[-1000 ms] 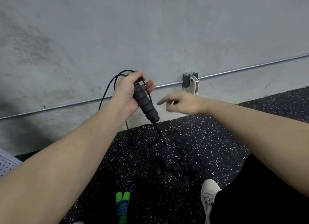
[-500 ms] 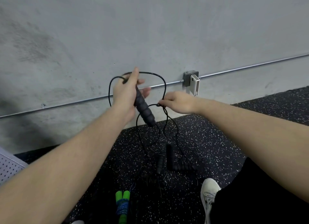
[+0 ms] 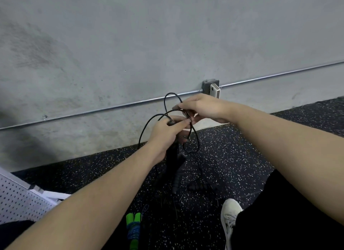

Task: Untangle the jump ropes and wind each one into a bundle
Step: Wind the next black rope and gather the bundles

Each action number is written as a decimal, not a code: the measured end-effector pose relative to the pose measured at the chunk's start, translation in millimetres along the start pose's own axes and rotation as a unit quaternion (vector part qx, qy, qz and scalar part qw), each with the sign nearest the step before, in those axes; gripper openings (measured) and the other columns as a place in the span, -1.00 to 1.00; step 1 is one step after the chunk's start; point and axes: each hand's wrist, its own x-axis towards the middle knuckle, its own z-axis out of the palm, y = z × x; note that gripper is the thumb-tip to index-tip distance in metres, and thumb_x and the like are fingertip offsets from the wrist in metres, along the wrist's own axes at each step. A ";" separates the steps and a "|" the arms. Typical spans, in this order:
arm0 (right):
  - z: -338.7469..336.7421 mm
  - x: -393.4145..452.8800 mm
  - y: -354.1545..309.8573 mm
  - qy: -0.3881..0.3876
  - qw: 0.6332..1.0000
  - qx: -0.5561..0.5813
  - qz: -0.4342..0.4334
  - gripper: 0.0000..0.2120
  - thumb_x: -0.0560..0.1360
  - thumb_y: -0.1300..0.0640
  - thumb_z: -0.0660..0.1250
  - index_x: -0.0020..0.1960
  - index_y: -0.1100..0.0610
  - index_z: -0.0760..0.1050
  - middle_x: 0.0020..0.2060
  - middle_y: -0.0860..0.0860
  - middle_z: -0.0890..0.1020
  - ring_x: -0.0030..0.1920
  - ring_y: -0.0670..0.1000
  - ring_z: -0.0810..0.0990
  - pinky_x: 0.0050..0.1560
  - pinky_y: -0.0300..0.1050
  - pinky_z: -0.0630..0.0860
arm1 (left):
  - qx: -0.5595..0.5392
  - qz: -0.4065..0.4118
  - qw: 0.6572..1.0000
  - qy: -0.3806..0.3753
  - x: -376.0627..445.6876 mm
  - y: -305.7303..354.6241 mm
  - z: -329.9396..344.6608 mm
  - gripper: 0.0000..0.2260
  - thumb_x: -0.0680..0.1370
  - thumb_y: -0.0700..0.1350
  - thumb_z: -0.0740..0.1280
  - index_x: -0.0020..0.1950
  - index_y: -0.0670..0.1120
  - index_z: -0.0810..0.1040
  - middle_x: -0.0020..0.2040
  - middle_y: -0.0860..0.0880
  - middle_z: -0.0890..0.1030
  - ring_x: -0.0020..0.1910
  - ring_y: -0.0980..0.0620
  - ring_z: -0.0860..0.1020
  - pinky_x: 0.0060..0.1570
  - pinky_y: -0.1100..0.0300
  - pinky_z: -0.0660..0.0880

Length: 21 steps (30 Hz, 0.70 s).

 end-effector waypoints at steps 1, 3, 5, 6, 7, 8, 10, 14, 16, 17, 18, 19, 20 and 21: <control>-2.0 -1.1 -0.2 -0.013 1.000 0.002 0.005 -0.73 0.65 0.06 0.22 0.19 0.09 0.65 -0.26 -0.02 0.55 -0.20 -0.05 0.51 -0.17 -0.15 0.56 | 0.001 0.002 1.000 -0.006 -1.1 1.5 1.5 -0.92 0.55 -0.09 0.50 -0.03 -0.09 0.68 -0.15 -0.02 0.73 -0.16 -0.01 0.69 -0.22 0.08 0.64; -3.4 -2.7 0.8 -0.024 1.000 -0.002 0.011 -0.73 0.64 0.05 0.20 0.18 0.04 0.65 -0.24 -0.03 0.59 -0.16 -0.03 0.55 -0.10 -0.09 0.58 | 0.019 0.005 1.000 -0.010 -3.1 4.4 4.6 -0.90 0.53 -0.04 0.51 -0.05 -0.05 0.69 -0.12 -0.01 0.74 -0.20 0.01 0.69 -0.30 0.17 0.56; -2.4 -3.5 3.0 -0.016 1.000 -0.020 0.008 -0.74 0.64 0.05 0.22 0.16 0.05 0.66 -0.20 0.04 0.60 -0.16 0.00 0.58 -0.09 -0.06 0.62 | 0.053 0.009 0.999 -0.009 -2.3 6.2 6.2 -0.88 0.51 -0.04 0.53 -0.06 -0.07 0.69 -0.12 -0.01 0.74 -0.23 0.02 0.67 -0.32 0.19 0.52; -1.7 -4.1 3.9 -0.011 1.000 -0.026 0.002 -0.75 0.64 0.05 0.23 0.15 0.06 0.66 -0.18 0.08 0.60 -0.16 0.01 0.58 -0.08 -0.04 0.65 | 0.056 0.011 0.998 -0.008 -1.5 6.9 6.1 -0.89 0.51 -0.05 0.53 -0.08 -0.07 0.68 -0.15 -0.02 0.74 -0.24 0.00 0.65 -0.34 0.18 0.48; -1.3 -4.7 4.0 -0.007 1.000 -0.022 -0.002 -0.75 0.64 0.05 0.23 0.15 0.07 0.66 -0.17 0.12 0.60 -0.16 0.02 0.59 -0.04 0.00 0.66 | 0.047 0.013 0.999 -0.006 0.1 6.7 5.3 -0.91 0.52 -0.07 0.52 -0.10 -0.06 0.68 -0.17 -0.03 0.73 -0.24 -0.05 0.62 -0.37 0.18 0.45; -1.7 -5.3 4.2 -0.003 1.000 -0.009 -0.005 -0.75 0.65 0.05 0.23 0.16 0.09 0.65 -0.17 0.13 0.60 -0.15 0.02 0.60 0.01 0.02 0.67 | 0.033 0.013 0.999 -0.003 0.5 6.7 4.4 -0.93 0.53 -0.08 0.51 -0.12 -0.05 0.68 -0.19 -0.05 0.71 -0.24 -0.09 0.59 -0.39 0.17 0.41; -3.8 -6.9 3.0 0.002 1.000 0.012 0.003 -0.74 0.66 0.04 0.22 0.20 0.10 0.61 -0.19 0.12 0.60 -0.17 0.01 0.61 0.04 0.00 0.65 | 0.013 0.004 1.000 0.003 0.6 7.3 3.0 -0.95 0.54 -0.09 0.49 -0.10 -0.03 0.68 -0.21 -0.10 0.68 -0.26 -0.15 0.53 -0.40 0.18 0.37; -8.9 -9.3 0.9 0.017 0.998 0.046 0.044 -0.73 0.66 0.01 0.21 0.20 0.07 0.62 -0.05 0.03 0.64 -0.09 -0.03 0.64 0.11 0.04 0.61 | -0.007 0.007 1.000 0.029 1.2 11.4 3.8 -0.96 0.59 -0.11 0.42 0.01 -0.07 0.63 -0.12 -0.04 0.73 -0.17 -0.11 0.61 -0.40 0.16 0.48; -11.0 -9.9 0.6 0.046 0.998 0.026 0.038 -0.73 0.64 0.00 0.22 0.12 0.03 0.66 0.08 -0.09 0.68 0.08 -0.05 0.62 0.16 0.04 0.57 | -0.001 0.019 0.999 0.039 2.5 13.9 5.5 -0.94 0.64 -0.12 0.36 0.09 -0.07 0.59 -0.08 -0.03 0.75 -0.09 -0.04 0.70 -0.33 0.14 0.57; -11.0 -9.7 0.2 0.061 0.997 0.034 0.032 -0.73 0.62 0.01 0.22 0.09 0.04 0.68 0.08 -0.14 0.69 0.13 -0.05 0.61 0.17 0.03 0.56 | 0.000 0.023 0.999 0.031 2.8 14.5 7.1 -0.94 0.65 -0.12 0.34 0.09 -0.07 0.58 -0.08 -0.04 0.75 -0.08 -0.04 0.72 -0.30 0.14 0.59; -10.4 -9.8 -1.1 0.069 0.996 0.055 0.027 -0.74 0.62 0.03 0.22 0.06 0.05 0.68 0.06 -0.14 0.71 0.14 -0.04 0.62 0.17 0.03 0.57 | -0.002 0.022 1.000 0.019 1.2 15.7 9.6 -0.96 0.65 -0.13 0.34 0.08 -0.06 0.57 -0.10 -0.05 0.75 -0.08 -0.04 0.72 -0.29 0.13 0.60; -8.8 -10.2 -2.6 0.068 0.994 0.080 0.025 -0.74 0.62 0.04 0.22 0.06 0.08 0.67 0.04 -0.12 0.71 0.11 -0.02 0.64 0.14 0.04 0.59 | -0.001 0.021 1.000 0.010 0.6 15.8 11.7 -0.96 0.66 -0.13 0.34 0.06 -0.07 0.57 -0.10 -0.06 0.75 -0.09 -0.04 0.73 -0.28 0.13 0.60; -6.6 -10.6 -3.3 0.059 0.993 0.103 0.024 -0.74 0.63 0.05 0.22 0.08 0.10 0.66 0.04 -0.06 0.72 0.05 0.01 0.65 0.09 0.04 0.61 | 0.000 0.021 1.000 0.008 0.0 16.1 13.5 -0.96 0.66 -0.14 0.34 0.06 -0.07 0.57 -0.10 -0.07 0.74 -0.09 -0.05 0.73 -0.26 0.11 0.60; -4.8 -11.9 -3.7 0.049 0.992 0.115 0.026 -0.74 0.64 0.02 0.23 0.12 0.11 0.63 0.04 0.01 0.70 -0.03 0.02 0.65 0.04 0.03 0.63 | -0.001 0.023 1.000 0.011 1.1 15.9 14.6 -0.96 0.65 -0.14 0.35 0.07 -0.08 0.58 -0.08 -0.08 0.74 -0.08 -0.06 0.73 -0.25 0.10 0.60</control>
